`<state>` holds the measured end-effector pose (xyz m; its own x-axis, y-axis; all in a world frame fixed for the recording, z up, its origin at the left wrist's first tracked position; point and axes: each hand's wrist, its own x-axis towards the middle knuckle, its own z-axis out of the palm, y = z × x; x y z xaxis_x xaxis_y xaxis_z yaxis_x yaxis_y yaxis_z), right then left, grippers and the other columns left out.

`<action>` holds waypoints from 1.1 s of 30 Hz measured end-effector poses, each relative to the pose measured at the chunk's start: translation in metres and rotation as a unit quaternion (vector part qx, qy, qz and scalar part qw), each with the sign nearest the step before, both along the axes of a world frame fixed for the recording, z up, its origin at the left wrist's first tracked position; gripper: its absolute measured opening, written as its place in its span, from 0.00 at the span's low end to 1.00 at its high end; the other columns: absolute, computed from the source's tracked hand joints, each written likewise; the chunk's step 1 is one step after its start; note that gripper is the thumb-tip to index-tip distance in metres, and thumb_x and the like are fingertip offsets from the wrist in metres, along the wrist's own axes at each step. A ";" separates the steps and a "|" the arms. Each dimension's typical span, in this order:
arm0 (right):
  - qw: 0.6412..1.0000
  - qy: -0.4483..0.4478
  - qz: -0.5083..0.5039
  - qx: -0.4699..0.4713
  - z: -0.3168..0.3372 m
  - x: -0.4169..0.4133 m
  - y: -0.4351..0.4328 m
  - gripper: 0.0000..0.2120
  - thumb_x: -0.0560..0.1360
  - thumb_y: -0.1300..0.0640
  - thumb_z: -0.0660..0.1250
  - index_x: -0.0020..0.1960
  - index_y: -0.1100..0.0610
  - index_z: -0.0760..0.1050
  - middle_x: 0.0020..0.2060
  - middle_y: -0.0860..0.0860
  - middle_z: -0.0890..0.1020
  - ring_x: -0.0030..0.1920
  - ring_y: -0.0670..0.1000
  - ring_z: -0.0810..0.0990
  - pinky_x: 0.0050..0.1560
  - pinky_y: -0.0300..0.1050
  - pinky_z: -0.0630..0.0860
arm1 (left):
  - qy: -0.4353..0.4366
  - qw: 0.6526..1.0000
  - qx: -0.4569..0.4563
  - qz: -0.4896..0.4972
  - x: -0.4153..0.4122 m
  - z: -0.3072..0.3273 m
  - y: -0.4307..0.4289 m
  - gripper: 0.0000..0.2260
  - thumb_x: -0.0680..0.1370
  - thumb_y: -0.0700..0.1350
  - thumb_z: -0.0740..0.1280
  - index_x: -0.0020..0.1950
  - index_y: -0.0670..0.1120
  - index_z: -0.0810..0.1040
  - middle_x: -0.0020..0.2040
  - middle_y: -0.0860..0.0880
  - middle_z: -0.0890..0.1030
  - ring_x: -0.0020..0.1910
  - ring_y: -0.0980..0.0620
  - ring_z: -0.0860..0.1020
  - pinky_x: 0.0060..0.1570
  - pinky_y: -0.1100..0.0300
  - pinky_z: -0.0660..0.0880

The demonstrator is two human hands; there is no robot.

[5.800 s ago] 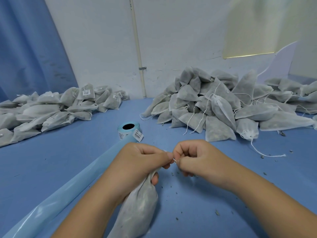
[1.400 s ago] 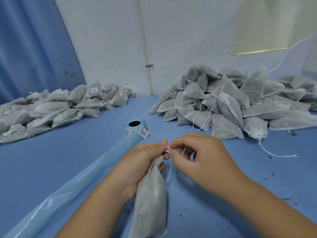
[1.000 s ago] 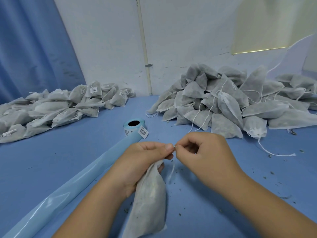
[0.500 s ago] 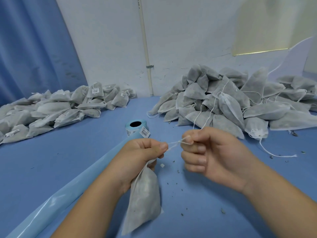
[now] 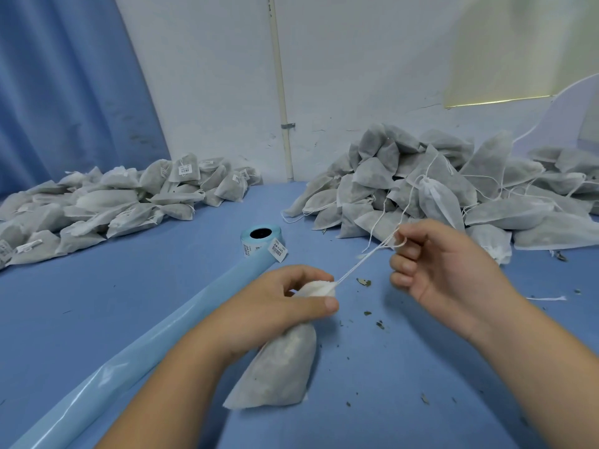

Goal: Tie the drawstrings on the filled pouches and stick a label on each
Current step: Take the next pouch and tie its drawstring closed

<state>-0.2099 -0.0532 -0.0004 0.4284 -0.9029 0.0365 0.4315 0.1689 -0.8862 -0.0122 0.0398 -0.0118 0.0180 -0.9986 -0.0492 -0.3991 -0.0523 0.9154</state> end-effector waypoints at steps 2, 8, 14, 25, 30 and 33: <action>0.999 0.005 -0.047 -0.003 -0.002 -0.002 -0.003 0.09 0.72 0.62 0.64 0.34 0.56 0.69 0.26 0.49 0.63 0.25 0.47 0.62 0.24 0.38 0.61 | -0.015 1.000 0.006 -0.004 -0.003 0.000 0.000 0.15 0.65 0.57 0.72 0.51 0.65 0.81 0.45 0.61 0.83 0.45 0.60 0.82 0.45 0.64 0.77; 0.991 0.020 -0.134 -0.022 -0.001 -0.004 -0.005 0.09 0.72 0.63 0.66 0.35 0.56 0.70 0.24 0.47 0.65 0.24 0.46 0.63 0.24 0.38 0.62 | -0.097 0.994 -0.016 -0.037 -0.006 0.001 0.002 0.13 0.66 0.54 0.65 0.48 0.67 0.81 0.46 0.67 0.77 0.47 0.63 0.80 0.46 0.65 0.73; 0.971 0.030 -0.224 -0.081 0.002 -0.007 -0.001 0.11 0.73 0.62 0.67 0.33 0.54 0.72 0.22 0.46 0.67 0.26 0.47 0.64 0.26 0.39 0.64 | -0.066 0.997 -0.040 0.026 -0.011 -0.002 -0.003 0.06 0.76 0.50 0.69 0.40 0.55 0.83 0.35 0.58 0.81 0.33 0.60 0.79 0.34 0.69 0.73; 0.758 0.283 -0.164 -0.564 -0.019 0.023 0.042 0.03 0.70 0.58 0.69 0.39 0.52 0.78 0.32 0.42 0.71 0.33 0.42 0.70 0.35 0.38 0.70 | 0.048 0.979 -0.101 0.171 -0.020 -0.006 -0.011 0.14 0.68 0.53 0.64 0.39 0.42 0.72 0.33 0.50 0.71 0.34 0.52 0.69 0.38 0.54 0.67; 0.720 0.353 -0.115 -0.586 -0.028 0.027 0.045 0.03 0.72 0.54 0.67 0.43 0.50 0.80 0.36 0.45 0.73 0.36 0.45 0.72 0.36 0.50 0.74 | 0.105 0.972 -0.105 0.180 -0.019 -0.007 -0.011 0.12 0.69 0.49 0.64 0.41 0.39 0.72 0.36 0.45 0.72 0.36 0.49 0.71 0.39 0.52 0.70; 0.729 0.362 -0.119 -0.569 -0.028 0.024 0.039 0.04 0.73 0.55 0.69 0.46 0.48 0.81 0.38 0.44 0.74 0.38 0.46 0.74 0.38 0.49 0.75 | 0.151 0.967 -0.111 0.171 -0.017 -0.008 -0.013 0.10 0.77 0.43 0.63 0.49 0.36 0.77 0.38 0.43 0.80 0.37 0.48 0.80 0.38 0.53 0.80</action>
